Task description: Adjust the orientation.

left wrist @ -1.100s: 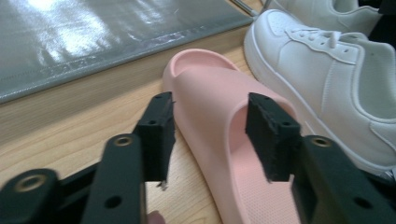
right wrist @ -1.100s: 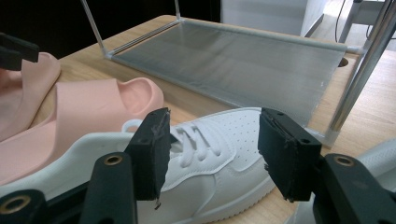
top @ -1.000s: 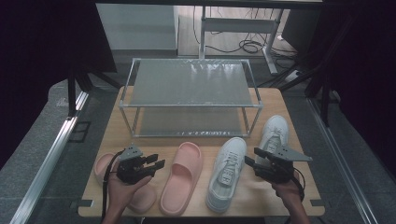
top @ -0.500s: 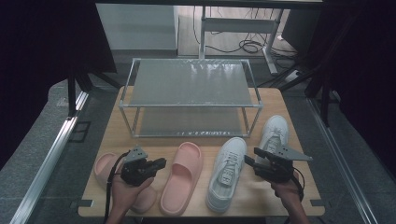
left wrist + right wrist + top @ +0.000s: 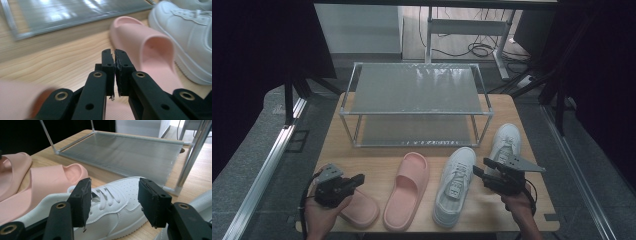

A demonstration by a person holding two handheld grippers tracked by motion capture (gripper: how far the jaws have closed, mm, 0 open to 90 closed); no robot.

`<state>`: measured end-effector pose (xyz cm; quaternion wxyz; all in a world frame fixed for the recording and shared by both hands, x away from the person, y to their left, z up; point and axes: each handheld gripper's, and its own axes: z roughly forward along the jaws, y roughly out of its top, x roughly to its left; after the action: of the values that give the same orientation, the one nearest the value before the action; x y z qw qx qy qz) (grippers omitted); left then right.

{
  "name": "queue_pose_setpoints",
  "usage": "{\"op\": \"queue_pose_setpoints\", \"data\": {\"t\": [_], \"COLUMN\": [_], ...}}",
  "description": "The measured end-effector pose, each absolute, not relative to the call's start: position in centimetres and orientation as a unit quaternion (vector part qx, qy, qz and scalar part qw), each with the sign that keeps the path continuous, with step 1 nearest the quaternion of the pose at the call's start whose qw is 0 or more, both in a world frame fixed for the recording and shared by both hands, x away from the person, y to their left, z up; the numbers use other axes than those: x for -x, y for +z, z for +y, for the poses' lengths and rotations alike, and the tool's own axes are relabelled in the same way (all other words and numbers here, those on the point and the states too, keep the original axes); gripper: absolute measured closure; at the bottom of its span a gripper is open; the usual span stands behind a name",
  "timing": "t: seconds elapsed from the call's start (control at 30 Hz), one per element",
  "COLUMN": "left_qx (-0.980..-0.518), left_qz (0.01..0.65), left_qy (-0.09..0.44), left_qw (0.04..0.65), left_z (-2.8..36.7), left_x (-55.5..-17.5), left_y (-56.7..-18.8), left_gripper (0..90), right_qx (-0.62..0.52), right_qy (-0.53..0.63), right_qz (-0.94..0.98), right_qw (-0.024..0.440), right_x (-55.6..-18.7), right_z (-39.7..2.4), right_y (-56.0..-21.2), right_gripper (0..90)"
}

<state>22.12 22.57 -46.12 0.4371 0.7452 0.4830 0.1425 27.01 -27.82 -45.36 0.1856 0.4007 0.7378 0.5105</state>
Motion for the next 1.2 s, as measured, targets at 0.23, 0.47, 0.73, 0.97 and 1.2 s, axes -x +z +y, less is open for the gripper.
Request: {"op": "queue_pose_setpoints", "data": {"t": [0.23, 0.47, 0.73, 0.97, 1.2], "left_qx": [-0.718, -0.686, -0.667, -0.659, -0.666], "left_qz": [0.521, 0.565, 0.604, 0.618, 0.621], "left_qy": [0.166, 0.182, 0.19, 0.185, 0.177], "left_qw": [0.431, 0.421, 0.393, 0.386, 0.373], "left_z": [26.5, 30.2, 32.6, 33.5, 33.1], "left_x": [-21.1, -20.3, -19.8, -19.2, -19.2], "left_y": [-46.1, -46.9, -48.8, -49.9, -51.1], "left_gripper": [86.0, 86.4, 86.4, 86.3, 86.3], "right_qx": [-0.405, -0.405, -0.408, -0.408, -0.408], "right_qy": [0.508, 0.506, 0.505, 0.503, 0.503], "right_qz": [0.737, 0.738, 0.738, 0.74, 0.74], "right_qw": [0.185, 0.185, 0.185, 0.183, 0.183], "right_x": [-27.1, -27.2, -27.3, -27.3, -27.2], "right_z": [-27.8, -27.7, -27.6, -27.5, -27.4], "right_y": [-45.5, -45.6, -45.8, -45.9, -45.9], "right_gripper": [44.9, 44.9, 44.9, 44.9, 44.9]}}
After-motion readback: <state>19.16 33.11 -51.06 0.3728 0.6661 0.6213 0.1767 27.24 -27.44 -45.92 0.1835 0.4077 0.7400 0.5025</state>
